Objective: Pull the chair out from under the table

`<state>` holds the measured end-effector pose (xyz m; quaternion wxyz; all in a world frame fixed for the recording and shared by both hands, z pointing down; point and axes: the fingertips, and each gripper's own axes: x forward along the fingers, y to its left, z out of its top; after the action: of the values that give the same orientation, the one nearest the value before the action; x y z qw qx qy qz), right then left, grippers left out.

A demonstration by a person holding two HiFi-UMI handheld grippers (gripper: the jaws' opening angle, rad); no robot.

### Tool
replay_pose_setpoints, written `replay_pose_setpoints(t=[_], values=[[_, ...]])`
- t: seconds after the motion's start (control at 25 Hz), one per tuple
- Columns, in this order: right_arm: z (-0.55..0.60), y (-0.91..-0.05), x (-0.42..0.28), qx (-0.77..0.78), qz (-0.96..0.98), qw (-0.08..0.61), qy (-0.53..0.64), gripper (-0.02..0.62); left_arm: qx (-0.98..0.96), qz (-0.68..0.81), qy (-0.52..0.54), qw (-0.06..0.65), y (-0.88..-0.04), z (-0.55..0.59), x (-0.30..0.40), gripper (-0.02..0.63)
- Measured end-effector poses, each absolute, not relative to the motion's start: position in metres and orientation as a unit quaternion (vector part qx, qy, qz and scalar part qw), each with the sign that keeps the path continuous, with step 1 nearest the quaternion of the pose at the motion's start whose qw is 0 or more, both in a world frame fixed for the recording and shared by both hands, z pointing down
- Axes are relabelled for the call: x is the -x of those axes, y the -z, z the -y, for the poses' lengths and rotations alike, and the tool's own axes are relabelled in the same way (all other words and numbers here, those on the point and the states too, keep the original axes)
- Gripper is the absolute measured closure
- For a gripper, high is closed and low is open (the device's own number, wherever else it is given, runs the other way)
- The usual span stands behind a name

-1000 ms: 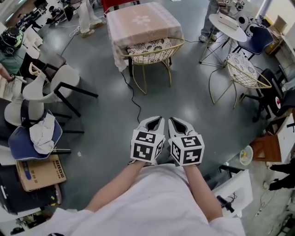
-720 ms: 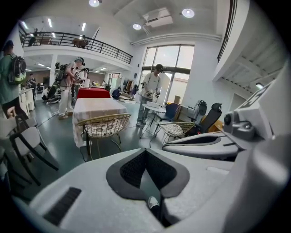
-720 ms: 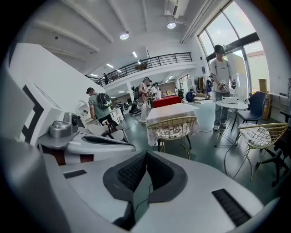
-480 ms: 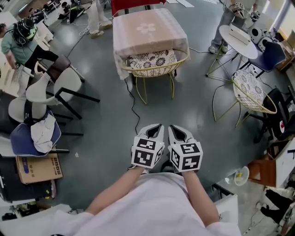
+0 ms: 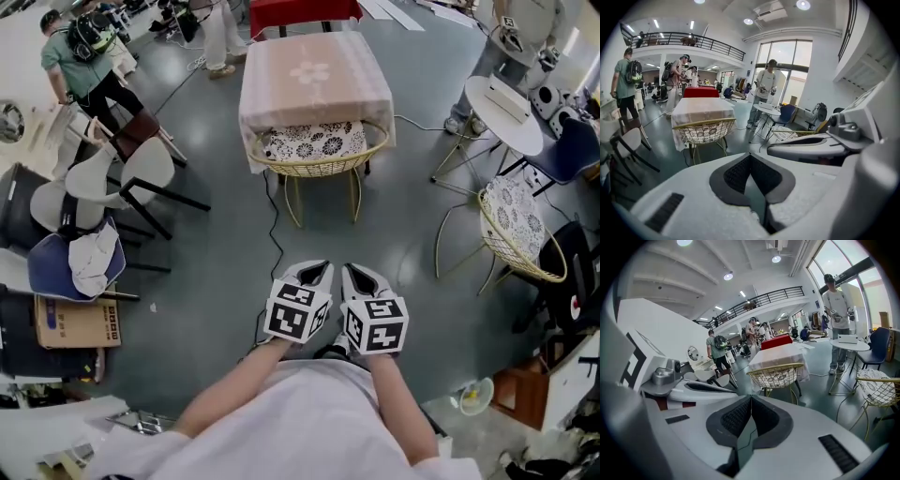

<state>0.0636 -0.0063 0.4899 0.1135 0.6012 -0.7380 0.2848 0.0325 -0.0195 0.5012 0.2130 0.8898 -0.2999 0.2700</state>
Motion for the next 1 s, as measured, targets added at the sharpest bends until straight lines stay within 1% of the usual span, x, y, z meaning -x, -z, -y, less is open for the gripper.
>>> replay_pose_setpoints(t=[0.16, 0.32, 1.0], values=[[0.014, -0.489, -0.083, -0.585, 0.751, 0.115, -0.284, 0.592, -0.886, 0.304, -0.268, 0.226, -0.501, 0.026, -0.054, 0.601], [0.02, -0.485, -0.094, -0.564, 0.771, 0.125, -0.268, 0.592, -0.88, 0.32, -0.272, 0.221, -0.498, 0.032, -0.064, 0.601], [0.039, -0.475, -0.106, -0.528, 0.806, 0.154, -0.218, 0.592, -0.871, 0.363, -0.26, 0.206, -0.487, 0.06, -0.067, 0.601]])
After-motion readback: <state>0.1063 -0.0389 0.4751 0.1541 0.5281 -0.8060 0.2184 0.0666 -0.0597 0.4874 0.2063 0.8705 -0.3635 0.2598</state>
